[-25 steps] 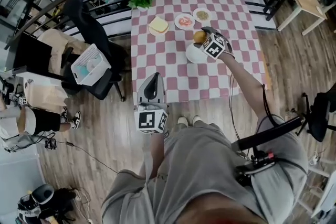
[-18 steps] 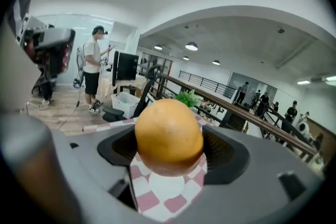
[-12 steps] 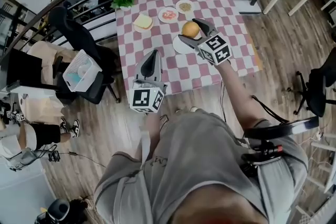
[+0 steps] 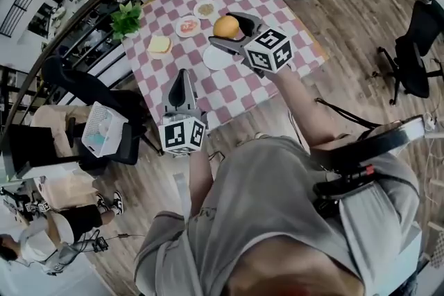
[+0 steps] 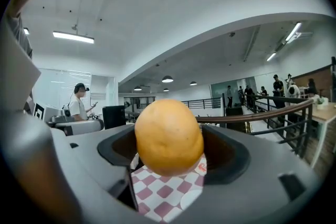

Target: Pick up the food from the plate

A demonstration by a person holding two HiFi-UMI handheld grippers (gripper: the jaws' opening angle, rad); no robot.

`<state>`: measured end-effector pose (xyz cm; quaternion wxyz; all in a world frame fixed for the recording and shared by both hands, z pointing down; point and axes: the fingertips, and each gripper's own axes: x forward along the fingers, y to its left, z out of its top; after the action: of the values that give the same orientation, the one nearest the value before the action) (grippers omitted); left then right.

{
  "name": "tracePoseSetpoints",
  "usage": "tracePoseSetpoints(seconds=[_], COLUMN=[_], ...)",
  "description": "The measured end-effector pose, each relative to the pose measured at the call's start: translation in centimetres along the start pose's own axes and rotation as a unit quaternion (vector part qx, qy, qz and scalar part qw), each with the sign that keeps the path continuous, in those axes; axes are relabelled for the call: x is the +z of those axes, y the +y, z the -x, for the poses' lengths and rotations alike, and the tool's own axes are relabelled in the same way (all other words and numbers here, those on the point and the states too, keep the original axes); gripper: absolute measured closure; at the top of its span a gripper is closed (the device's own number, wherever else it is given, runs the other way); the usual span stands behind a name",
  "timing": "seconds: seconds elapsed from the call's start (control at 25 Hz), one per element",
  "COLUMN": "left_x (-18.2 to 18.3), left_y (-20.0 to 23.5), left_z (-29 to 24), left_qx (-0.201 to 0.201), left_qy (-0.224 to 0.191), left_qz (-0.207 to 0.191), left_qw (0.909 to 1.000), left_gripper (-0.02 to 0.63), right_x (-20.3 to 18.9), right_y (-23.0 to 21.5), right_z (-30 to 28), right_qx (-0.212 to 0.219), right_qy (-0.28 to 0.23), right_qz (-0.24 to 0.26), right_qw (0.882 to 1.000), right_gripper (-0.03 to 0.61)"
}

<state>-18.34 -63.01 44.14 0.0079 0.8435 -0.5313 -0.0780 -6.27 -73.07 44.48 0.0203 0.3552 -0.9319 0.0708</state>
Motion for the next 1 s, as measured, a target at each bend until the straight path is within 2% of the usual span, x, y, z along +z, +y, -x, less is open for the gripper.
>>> tracePoseSetpoints(seconds=[0.24, 0.48, 1.0], left_x=[-0.6, -0.9, -2.3], left_y=[1.8, 2.8, 3.0], left_z=[0.2, -0.4, -0.8], left_qx=[0.026, 0.012, 0.024], left_qy=[0.007, 0.019, 0.034], left_qz=[0.001, 0.011, 0.014], left_qw=[0.9996, 0.9997, 0.999], left_gripper=[0.604, 0.604, 0.604], right_x=[0.1, 0.8, 0.8], right_y=[0.6, 1.3, 0.4], right_z=[0.7, 1.1, 2.7], right_qx=[-0.002, 0.003, -0.013], right_qy=[0.014, 0.008, 0.005], right_qz=[0.017, 0.032, 0.026], right_qw=[1.0, 0.999, 1.0], right_gripper=[0.204, 0.204, 0.204])
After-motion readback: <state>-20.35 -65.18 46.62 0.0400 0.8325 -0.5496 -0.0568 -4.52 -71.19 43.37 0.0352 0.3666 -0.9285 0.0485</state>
